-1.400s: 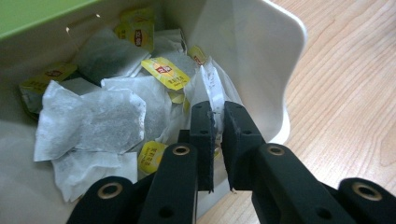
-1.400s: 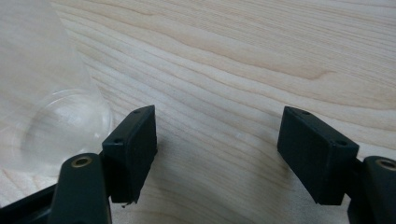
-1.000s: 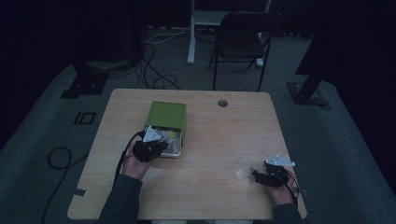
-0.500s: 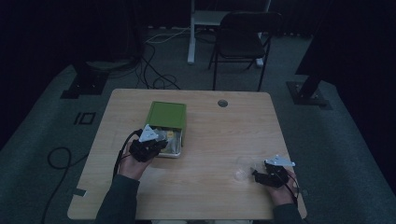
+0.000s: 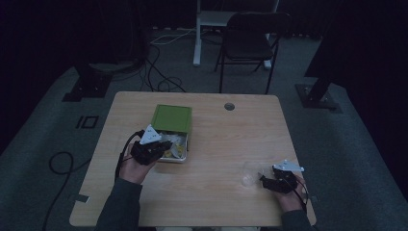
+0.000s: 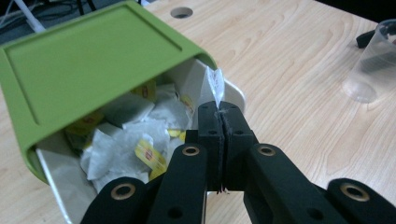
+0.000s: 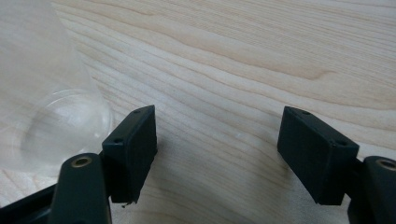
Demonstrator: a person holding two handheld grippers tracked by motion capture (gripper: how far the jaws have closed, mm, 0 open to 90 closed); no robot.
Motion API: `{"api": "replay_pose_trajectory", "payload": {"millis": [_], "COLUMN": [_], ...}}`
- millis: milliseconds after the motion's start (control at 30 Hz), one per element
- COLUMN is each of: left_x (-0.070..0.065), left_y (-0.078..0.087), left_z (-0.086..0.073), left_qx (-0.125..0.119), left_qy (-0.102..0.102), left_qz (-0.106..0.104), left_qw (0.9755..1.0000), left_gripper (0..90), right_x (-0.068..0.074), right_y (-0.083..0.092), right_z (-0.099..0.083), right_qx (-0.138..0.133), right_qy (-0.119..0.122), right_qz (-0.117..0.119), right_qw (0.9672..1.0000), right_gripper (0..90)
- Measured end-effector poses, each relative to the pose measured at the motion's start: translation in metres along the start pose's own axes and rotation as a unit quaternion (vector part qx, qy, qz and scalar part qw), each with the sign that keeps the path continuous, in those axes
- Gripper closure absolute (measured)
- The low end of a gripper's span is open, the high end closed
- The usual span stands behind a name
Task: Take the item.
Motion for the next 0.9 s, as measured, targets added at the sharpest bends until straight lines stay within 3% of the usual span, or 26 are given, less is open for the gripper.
{"api": "replay_pose_trajectory", "payload": {"millis": [400, 800, 900], "left_x": [-0.002, -0.021, -0.031], "left_y": [0.013, 0.011, 0.008], "left_z": [0.022, 0.032, 0.037], "left_qx": [-0.019, -0.019, -0.021], "left_qy": [-0.01, -0.025, -0.035], "left_qz": [0.002, -0.028, -0.048], "left_qw": [0.9998, 0.9991, 0.998], "left_gripper": [89.4, 89.4, 89.4], "right_x": [0.0, 0.0, 0.0], "right_y": [0.0, 0.0, 0.0], "right_z": [0.0, 0.0, 0.0], "right_qx": [0.0, 0.0, 0.0], "right_qy": [0.001, 0.001, 0.001], "right_qz": [0.0, 0.0, 0.001], "right_qw": [1.0, 1.0, 1.0], "right_gripper": [28.0, 27.9, 27.9]}}
Point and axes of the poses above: each handheld gripper's, and its own axes: y roughly backward along the jaws, z roughly out of its top, x roughly to its left, the point moved 10 cm from there along -y, roughly forward along the jaws, and after that the axes turned 11 degrees about -z, right-handed, at the moved point
